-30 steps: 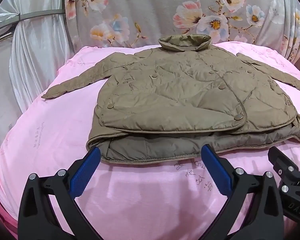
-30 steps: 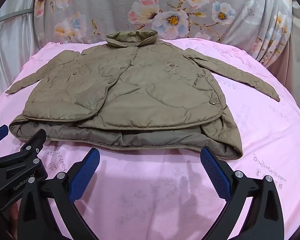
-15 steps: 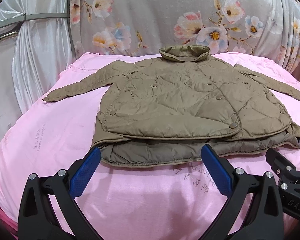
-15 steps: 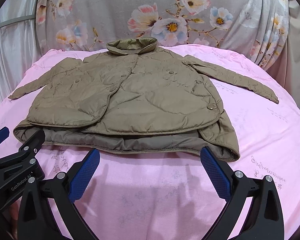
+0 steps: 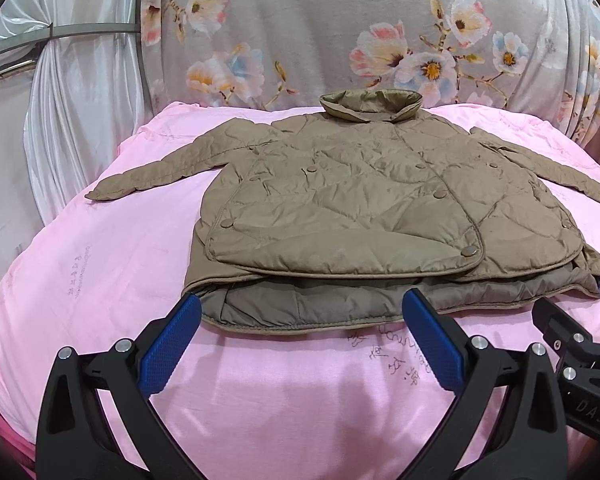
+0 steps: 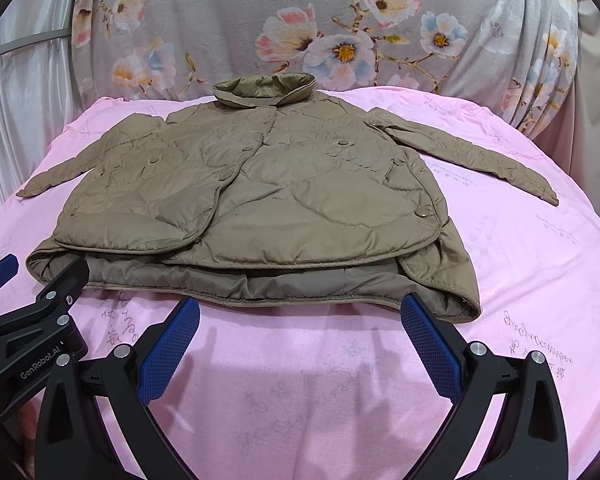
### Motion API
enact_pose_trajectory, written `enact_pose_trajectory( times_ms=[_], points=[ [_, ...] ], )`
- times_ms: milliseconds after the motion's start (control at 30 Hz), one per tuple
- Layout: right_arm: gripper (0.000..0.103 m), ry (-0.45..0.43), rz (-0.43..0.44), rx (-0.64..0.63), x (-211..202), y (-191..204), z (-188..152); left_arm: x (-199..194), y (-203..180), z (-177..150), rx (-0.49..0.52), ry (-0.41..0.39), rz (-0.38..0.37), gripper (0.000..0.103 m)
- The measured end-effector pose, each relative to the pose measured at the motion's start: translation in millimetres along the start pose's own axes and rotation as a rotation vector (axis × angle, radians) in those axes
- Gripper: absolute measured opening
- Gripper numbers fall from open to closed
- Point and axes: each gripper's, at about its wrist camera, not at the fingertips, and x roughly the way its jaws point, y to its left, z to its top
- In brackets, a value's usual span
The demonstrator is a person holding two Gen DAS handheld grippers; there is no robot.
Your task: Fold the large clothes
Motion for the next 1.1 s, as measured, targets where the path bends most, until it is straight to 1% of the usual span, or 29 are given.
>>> enact_pose_trajectory(
  times_ms=[1100],
  points=[
    [0.098, -0.001, -0.003, 0.005, 0.0, -0.5, -0.5, 0.2, -2.1, -2.4, 0.003, 0.001, -0.008, 0.098]
  ],
)
